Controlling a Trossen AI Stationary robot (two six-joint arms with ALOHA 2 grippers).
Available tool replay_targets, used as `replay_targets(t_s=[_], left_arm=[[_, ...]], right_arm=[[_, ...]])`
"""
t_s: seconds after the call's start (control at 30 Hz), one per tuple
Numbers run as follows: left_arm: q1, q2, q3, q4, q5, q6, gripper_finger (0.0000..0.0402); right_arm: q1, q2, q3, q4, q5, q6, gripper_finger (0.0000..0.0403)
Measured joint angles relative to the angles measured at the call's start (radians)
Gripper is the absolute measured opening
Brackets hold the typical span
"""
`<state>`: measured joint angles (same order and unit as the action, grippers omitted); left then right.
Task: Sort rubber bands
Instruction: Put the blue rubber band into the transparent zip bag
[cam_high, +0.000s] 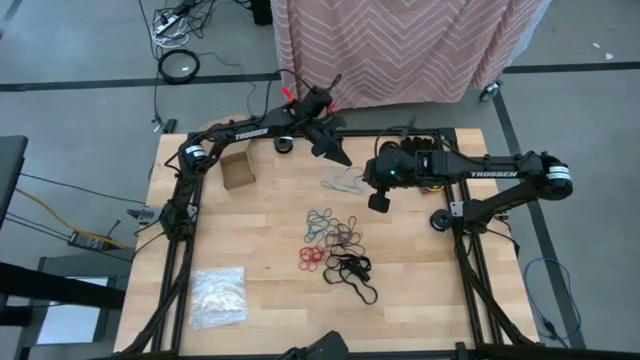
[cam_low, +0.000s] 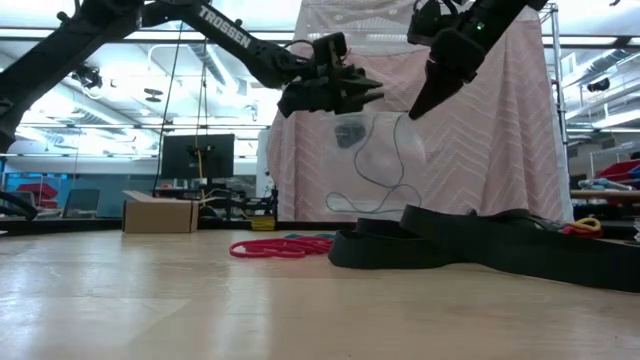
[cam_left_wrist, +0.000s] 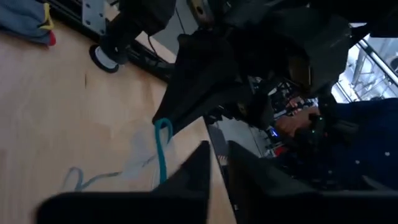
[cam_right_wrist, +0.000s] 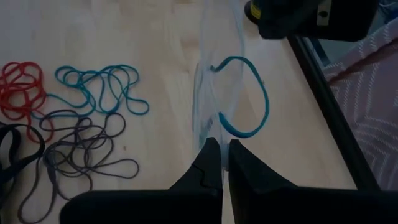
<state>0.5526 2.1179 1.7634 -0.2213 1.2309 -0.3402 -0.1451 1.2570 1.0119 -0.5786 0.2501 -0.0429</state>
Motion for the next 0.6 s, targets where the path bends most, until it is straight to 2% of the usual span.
replay_targets(t_s=[0.1,0.27,0.33,0.47,0.6], left_arm=[[-0.001,0.000,0.000,0.003,-0.026,0.027,0.0010],[-0.010,-0.029,0.000,-0.007,-0.300,0.158,0.0004],[-0.016,-0.037,0.002,-0.009,-0.369,0.196,0.0004],[-0.043,-0.035,0.001,-0.046,-0.311,0.202,0.0002],[-0.079,-0.036,0.001,-0.179,-0.290,0.279,0.0002]], right_arm=[[-0.001,0.000,0.000,0.000,0.001,0.000,0.0000],[-0.001,0.000,0.000,0.000,0.017,0.020,0.0000],[-0.001,0.000,0.000,0.003,0.018,0.022,0.0000],[-0.001,0.000,0.000,0.002,0.018,0.022,0.0000],[-0.012,0.000,0.000,0.002,0.017,0.018,0.0000]])
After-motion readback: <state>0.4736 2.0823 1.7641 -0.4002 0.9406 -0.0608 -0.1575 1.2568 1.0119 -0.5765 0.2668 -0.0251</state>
